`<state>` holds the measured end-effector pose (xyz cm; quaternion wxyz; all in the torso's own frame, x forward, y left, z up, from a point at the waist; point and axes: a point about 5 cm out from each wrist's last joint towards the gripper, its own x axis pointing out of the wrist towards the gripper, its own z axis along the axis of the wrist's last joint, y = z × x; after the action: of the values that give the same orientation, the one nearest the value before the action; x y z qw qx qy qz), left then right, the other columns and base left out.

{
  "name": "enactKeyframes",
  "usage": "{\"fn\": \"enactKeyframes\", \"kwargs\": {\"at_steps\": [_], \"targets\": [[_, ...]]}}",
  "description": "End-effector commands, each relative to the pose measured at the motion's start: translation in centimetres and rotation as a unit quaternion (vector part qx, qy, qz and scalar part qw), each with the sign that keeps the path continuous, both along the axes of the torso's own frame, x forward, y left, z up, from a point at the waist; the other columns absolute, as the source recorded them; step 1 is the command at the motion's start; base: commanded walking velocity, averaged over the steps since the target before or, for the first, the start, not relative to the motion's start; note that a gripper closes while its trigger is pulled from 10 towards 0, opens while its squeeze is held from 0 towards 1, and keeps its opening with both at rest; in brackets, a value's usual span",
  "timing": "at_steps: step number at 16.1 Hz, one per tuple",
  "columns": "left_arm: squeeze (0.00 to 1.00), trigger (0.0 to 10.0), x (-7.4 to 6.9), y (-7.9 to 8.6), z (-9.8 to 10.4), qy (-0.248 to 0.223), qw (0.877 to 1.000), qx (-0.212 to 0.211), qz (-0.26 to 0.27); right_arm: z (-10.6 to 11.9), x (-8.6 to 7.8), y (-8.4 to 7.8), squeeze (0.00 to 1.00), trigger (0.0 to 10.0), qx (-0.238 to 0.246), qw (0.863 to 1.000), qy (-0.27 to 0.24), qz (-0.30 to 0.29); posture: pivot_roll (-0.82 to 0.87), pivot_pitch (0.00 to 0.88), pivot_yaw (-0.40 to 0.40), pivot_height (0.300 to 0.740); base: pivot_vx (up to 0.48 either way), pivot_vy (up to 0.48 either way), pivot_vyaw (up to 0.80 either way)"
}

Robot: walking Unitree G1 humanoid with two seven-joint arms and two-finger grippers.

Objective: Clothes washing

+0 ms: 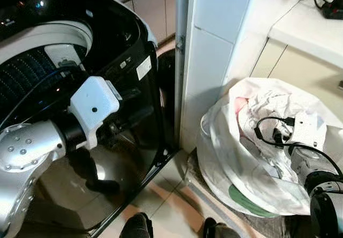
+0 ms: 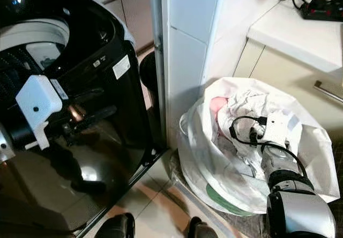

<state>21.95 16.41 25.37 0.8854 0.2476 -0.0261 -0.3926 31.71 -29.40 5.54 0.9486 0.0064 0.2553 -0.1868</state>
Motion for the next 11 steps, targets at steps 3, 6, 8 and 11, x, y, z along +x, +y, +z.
{"fn": "enactKeyframes", "kwargs": {"at_steps": [3, 6, 8, 11], "targets": [[0.0, 10.0, -0.7, -0.1, 0.2, 0.01, 1.0, 0.002, -0.01, -0.8, -0.5, 0.2, 0.0, 0.0, 0.02, 1.0, 0.005, -0.016, 0.38, 0.232, 0.042, 0.74, 0.0, 0.0, 0.0], [0.0, 10.0, -1.1, -0.2, 0.0, 0.027, 0.999, 0.006, -0.024, -0.8, -0.4, 0.4, 0.0, 0.0, 0.028, 0.999, 0.001, -0.018, 0.37, 0.227, 0.048, 0.74, 0.0, 0.0, 0.0], [0.0, 10.0, -1.3, -0.5, -0.2, 0.041, 0.998, -0.002, -0.038, -0.8, -0.4, 0.4, 0.0, 0.0, 0.032, 0.999, -0.001, -0.019, 0.37, 0.223, 0.052, 0.74, 0.0, 0.0, 0.0], [0.0, 10.0, -1.7, -1.0, -0.4, 0.07, 0.995, -0.02, -0.064, -0.6, -0.3, 0.3, 0.0, 0.0, 0.038, 0.999, -0.008, -0.023, 0.37, 0.214, 0.059, 0.74, 0.0, 0.0, 0.0]]}}
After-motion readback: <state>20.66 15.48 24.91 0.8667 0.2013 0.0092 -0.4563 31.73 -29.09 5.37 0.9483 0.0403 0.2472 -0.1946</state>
